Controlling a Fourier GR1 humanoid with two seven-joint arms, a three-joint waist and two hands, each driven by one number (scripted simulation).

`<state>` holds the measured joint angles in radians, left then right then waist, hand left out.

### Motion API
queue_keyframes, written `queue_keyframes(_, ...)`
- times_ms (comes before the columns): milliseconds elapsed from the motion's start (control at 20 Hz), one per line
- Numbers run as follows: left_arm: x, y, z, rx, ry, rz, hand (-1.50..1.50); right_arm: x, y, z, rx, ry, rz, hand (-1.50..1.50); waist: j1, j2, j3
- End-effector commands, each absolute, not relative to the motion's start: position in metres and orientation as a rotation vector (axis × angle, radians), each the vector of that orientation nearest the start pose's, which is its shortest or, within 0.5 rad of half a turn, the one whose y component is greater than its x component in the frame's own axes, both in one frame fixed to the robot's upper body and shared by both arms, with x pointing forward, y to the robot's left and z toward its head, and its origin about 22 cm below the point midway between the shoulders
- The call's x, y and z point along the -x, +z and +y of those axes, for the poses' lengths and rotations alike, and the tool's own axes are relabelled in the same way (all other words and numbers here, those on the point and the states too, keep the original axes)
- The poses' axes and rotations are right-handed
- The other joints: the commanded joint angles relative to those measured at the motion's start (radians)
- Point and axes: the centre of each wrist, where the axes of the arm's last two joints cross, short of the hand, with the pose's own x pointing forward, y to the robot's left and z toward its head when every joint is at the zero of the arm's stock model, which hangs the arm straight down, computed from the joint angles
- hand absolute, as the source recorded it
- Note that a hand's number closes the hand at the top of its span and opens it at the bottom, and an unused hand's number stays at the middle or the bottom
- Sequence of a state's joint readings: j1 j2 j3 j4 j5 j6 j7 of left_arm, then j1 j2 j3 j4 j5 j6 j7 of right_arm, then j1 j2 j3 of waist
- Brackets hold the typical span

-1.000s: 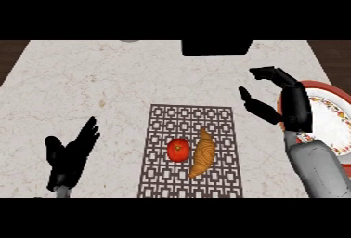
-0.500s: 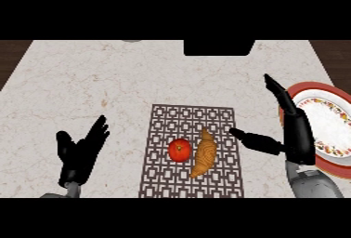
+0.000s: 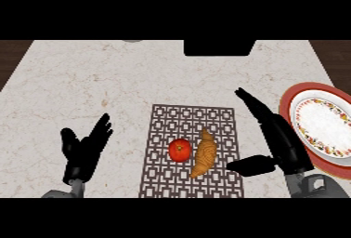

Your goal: Pick the tomato from the placemat and place it in the plate

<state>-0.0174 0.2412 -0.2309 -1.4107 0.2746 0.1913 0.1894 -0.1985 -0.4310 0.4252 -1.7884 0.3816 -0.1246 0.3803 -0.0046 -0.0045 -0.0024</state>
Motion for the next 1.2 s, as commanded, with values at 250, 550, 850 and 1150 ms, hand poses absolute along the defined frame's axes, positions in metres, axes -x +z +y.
queue_keyframes(250,-0.239,-0.034,0.231,0.002,-0.009,-1.177,0.0,-0.242,0.124,-0.117,0.565,0.937,-1.374,-1.5,0.008,0.003,0.002)
queue_keyframes(550,-0.236,-0.033,0.23,-0.023,0.006,-1.194,0.0,-0.247,0.083,-0.095,0.594,0.957,-1.315,-1.5,0.007,0.004,0.002)
queue_keyframes(850,-0.237,-0.016,0.223,-0.001,-0.004,-1.18,0.0,-0.266,0.073,-0.075,0.508,0.991,-1.226,-1.5,0.011,0.004,0.003)
queue_keyframes(1150,-0.226,-0.047,0.218,-0.011,-0.006,-1.196,0.0,-0.246,0.07,-0.051,0.518,0.981,-1.254,-1.5,0.008,0.004,0.002)
